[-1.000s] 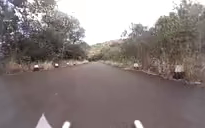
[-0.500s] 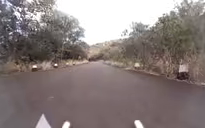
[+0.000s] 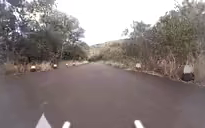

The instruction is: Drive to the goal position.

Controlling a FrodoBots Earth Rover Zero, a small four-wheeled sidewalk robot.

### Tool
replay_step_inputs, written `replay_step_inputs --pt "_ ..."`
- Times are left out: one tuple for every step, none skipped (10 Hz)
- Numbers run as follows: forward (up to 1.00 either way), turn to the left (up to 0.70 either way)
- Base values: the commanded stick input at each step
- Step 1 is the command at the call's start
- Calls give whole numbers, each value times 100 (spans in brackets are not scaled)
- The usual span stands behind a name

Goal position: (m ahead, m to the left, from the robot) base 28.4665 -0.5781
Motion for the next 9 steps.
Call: replay_step_inputs --pt "50 -25" --pt "50 -25" --pt "50 -11" --pt "50 0" --pt "50 0" --pt "50 0" --pt "50 0" --pt "50 0" --pt "50 0"
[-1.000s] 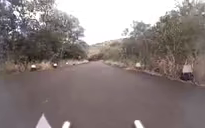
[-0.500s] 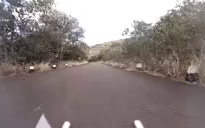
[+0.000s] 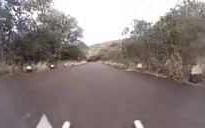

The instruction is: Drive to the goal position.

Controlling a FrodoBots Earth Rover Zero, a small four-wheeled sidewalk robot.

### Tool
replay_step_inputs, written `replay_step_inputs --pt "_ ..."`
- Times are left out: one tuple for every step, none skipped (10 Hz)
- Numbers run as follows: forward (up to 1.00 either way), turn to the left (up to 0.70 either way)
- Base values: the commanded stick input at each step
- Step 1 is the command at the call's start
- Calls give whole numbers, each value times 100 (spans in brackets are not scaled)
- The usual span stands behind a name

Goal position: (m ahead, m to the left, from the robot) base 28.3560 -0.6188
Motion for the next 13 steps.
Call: replay_step_inputs --pt "50 0" --pt "50 0" --pt "50 0" --pt "50 0" --pt "50 0" --pt "50 0" --pt "50 0" --pt "50 0" --pt "50 0" --pt "50 0" --pt "50 0" --pt "50 0" --pt "50 0"
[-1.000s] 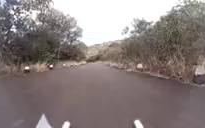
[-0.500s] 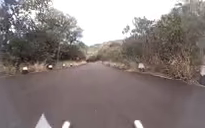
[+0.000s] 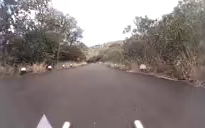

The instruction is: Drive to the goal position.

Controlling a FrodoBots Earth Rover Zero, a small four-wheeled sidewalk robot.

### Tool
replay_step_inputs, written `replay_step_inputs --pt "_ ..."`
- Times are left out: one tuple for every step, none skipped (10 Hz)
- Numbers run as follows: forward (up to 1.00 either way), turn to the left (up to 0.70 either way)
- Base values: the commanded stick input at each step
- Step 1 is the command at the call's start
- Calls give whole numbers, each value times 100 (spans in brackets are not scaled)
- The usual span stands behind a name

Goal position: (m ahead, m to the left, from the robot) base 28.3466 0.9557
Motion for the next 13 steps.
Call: replay_step_inputs --pt "50 0" --pt "50 0" --pt "50 0" --pt "50 0" --pt "50 0" --pt "50 0" --pt "50 0" --pt "50 0" --pt "50 0" --pt "50 0" --pt "50 0" --pt "50 0" --pt "50 0"
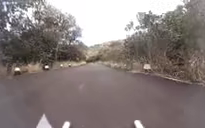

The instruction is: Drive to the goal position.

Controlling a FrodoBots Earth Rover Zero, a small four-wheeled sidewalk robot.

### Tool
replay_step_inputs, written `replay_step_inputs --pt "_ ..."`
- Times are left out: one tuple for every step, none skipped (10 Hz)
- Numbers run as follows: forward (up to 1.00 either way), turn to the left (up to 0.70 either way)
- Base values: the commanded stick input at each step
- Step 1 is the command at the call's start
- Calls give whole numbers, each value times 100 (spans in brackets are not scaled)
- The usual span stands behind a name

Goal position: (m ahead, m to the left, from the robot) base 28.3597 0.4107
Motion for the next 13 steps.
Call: replay_step_inputs --pt "50 0" --pt "50 -21" --pt "50 -25" --pt "50 -25" --pt "50 -25" --pt "50 -14" --pt "50 0" --pt "50 0" --pt "50 0" --pt "50 0" --pt "50 0" --pt "50 0" --pt "50 0"
